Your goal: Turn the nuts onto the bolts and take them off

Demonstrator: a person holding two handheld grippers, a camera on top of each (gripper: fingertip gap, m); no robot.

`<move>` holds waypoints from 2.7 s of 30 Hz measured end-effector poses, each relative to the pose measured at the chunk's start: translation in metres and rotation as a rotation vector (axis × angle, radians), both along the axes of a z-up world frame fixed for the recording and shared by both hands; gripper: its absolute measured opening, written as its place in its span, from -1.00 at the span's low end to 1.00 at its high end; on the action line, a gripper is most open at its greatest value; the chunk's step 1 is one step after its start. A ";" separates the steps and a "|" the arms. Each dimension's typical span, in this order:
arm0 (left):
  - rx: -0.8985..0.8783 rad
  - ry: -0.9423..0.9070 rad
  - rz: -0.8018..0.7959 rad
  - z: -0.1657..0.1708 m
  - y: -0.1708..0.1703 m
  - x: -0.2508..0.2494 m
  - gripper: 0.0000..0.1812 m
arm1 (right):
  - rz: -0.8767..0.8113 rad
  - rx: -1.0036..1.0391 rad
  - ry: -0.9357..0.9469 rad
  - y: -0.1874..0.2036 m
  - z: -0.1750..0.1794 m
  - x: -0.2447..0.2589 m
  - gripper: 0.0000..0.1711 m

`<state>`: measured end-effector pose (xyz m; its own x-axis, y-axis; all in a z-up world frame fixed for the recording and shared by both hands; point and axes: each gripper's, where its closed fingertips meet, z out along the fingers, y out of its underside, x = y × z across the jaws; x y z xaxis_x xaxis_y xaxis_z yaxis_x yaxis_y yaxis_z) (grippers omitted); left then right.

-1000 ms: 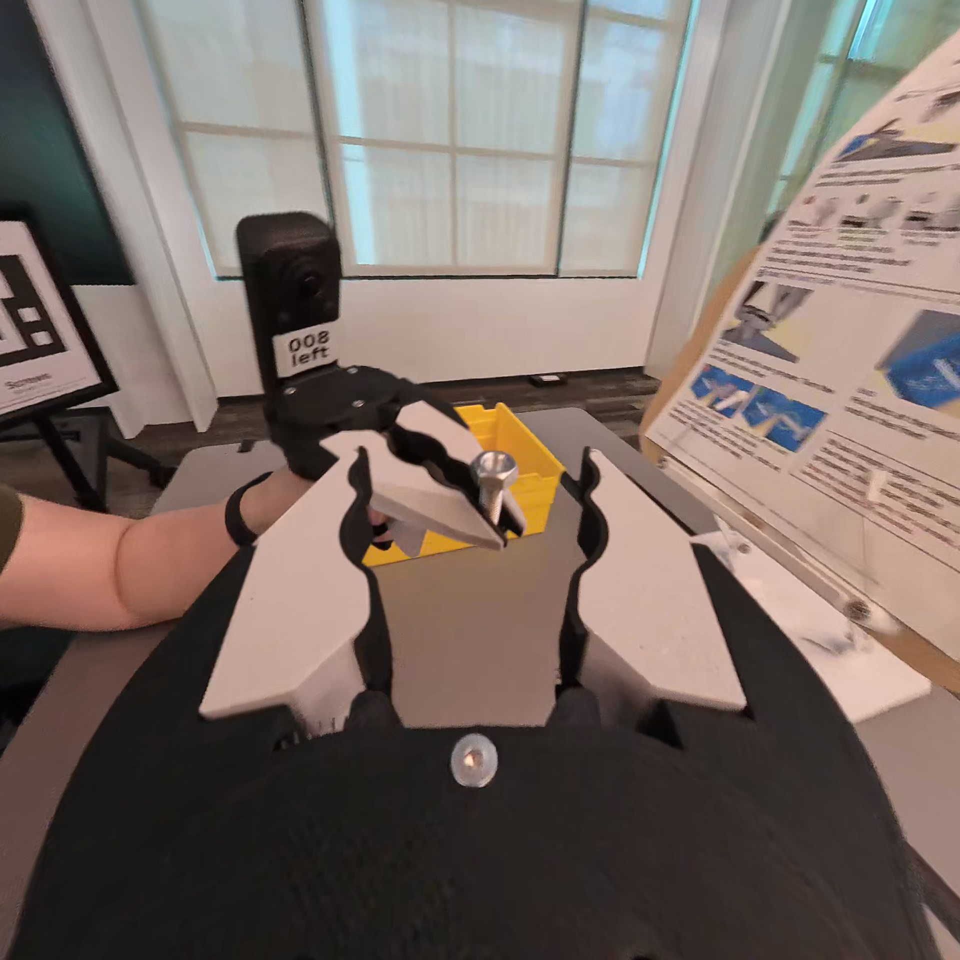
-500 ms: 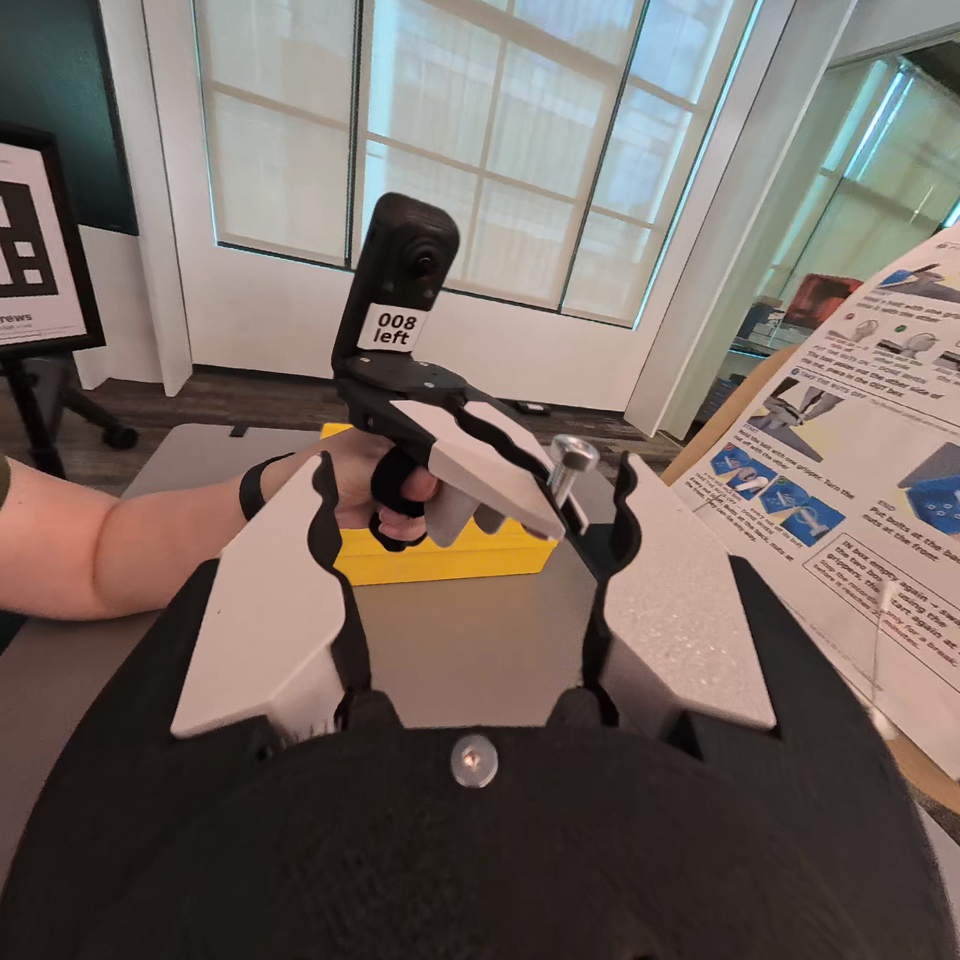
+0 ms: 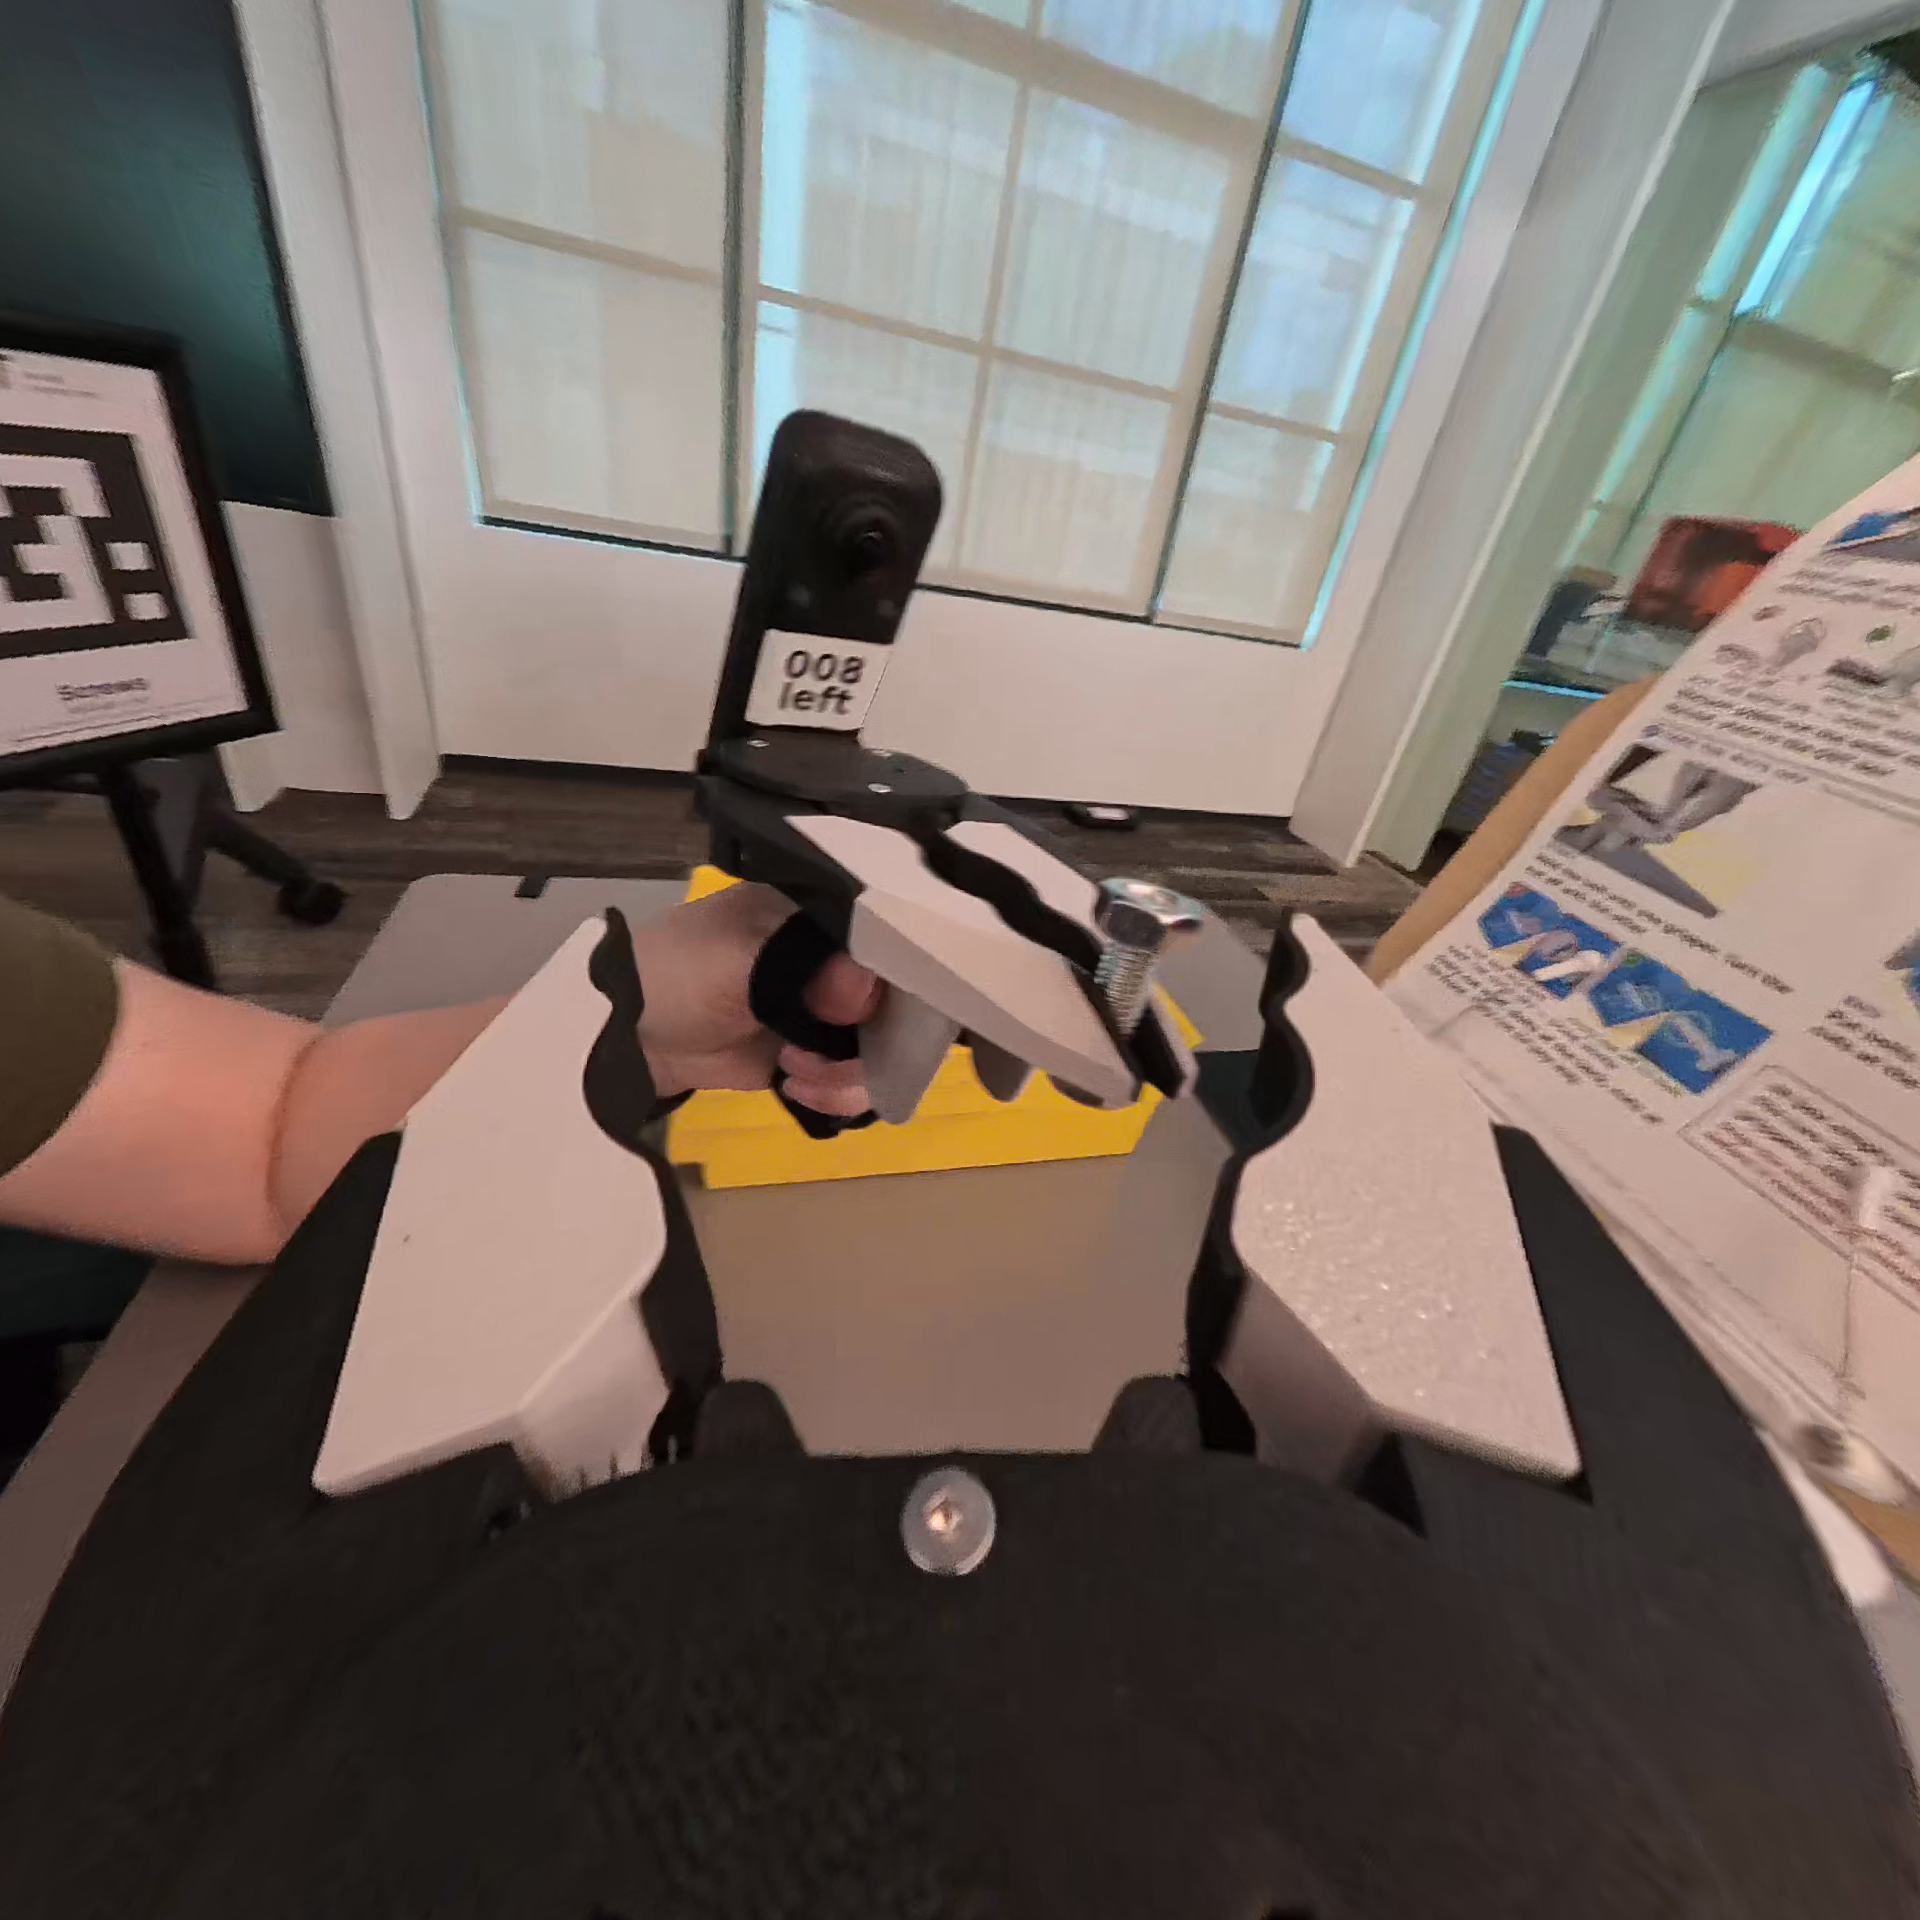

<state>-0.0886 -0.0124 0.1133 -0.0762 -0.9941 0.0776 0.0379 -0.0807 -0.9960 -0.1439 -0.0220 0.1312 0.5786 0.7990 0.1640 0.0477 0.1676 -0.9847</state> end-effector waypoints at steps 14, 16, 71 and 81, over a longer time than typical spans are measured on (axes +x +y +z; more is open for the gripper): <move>0.001 0.005 -0.027 0.001 -0.007 0.001 -0.92 | 0.017 -0.032 -0.040 -0.005 -0.004 -0.011 0.30; 0.010 -0.013 0.045 0.003 0.006 -0.002 -0.92 | -0.004 -0.010 -0.067 -0.007 -0.001 -0.007 0.31; 0.013 -0.020 -0.005 0.012 -0.019 0.003 -0.33 | -0.346 -0.137 -0.148 -0.010 0.011 0.109 -0.92; 0.041 0.052 -0.031 0.019 -0.028 -0.014 -0.38 | -0.989 -1.229 -0.358 -0.098 -0.207 0.391 -0.91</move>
<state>-0.1022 -0.0406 0.1323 -0.1035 -0.9938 0.0417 -0.0163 -0.0402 -0.9991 0.2468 -0.1196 -0.0762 0.9946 -0.1003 -0.0276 -0.1028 -0.9069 -0.4087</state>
